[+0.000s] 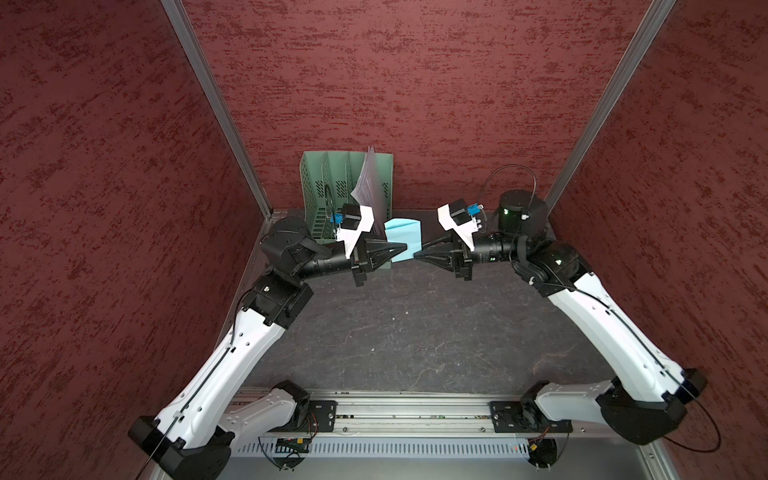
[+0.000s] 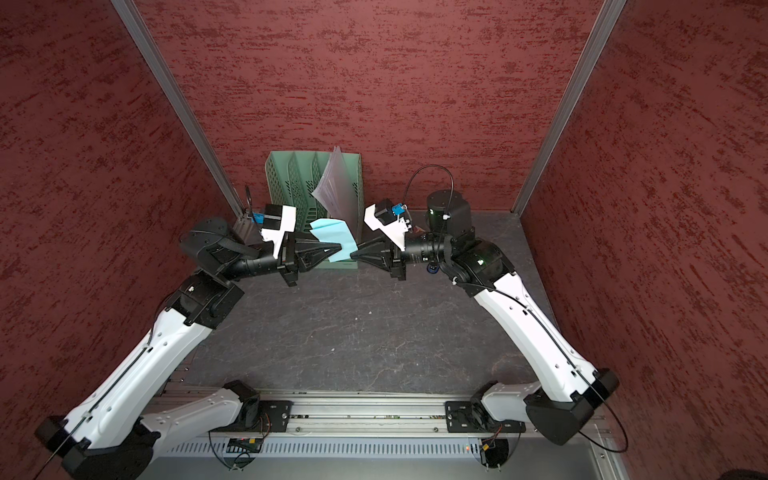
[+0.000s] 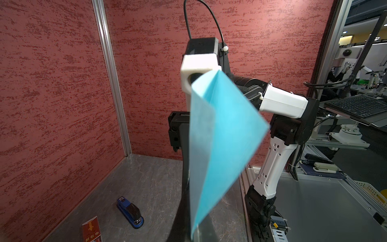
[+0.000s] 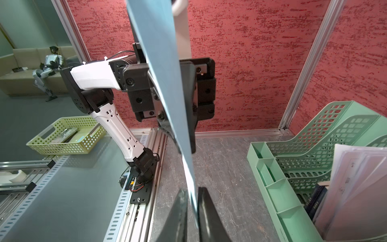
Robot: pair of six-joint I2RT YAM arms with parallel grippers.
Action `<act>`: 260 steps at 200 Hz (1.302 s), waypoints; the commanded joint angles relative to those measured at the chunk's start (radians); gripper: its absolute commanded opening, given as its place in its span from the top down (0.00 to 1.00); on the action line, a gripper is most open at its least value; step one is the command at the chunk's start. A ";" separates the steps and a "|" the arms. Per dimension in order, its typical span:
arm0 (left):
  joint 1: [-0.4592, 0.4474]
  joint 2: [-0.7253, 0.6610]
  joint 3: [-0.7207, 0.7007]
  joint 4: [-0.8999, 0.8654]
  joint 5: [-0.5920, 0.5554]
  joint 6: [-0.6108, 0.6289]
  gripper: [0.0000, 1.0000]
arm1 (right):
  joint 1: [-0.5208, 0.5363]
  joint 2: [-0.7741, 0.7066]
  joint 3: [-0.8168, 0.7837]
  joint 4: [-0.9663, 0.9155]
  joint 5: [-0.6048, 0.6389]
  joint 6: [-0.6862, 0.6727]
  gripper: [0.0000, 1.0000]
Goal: Fold the square paper along the opposite sides
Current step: Smooth out the paper.
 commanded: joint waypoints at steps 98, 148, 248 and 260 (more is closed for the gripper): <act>0.005 0.005 0.006 -0.008 0.019 -0.003 1.00 | -0.002 -0.050 0.062 -0.012 0.079 -0.030 0.40; 0.002 0.016 -0.021 0.016 0.054 -0.037 1.00 | -0.004 0.025 0.187 -0.034 0.045 -0.039 0.47; -0.006 0.035 -0.034 0.030 0.077 -0.047 1.00 | -0.004 0.086 0.261 -0.024 0.017 -0.033 0.96; -0.008 0.039 -0.037 0.029 0.074 -0.048 1.00 | -0.004 0.085 0.263 -0.025 0.011 -0.034 1.00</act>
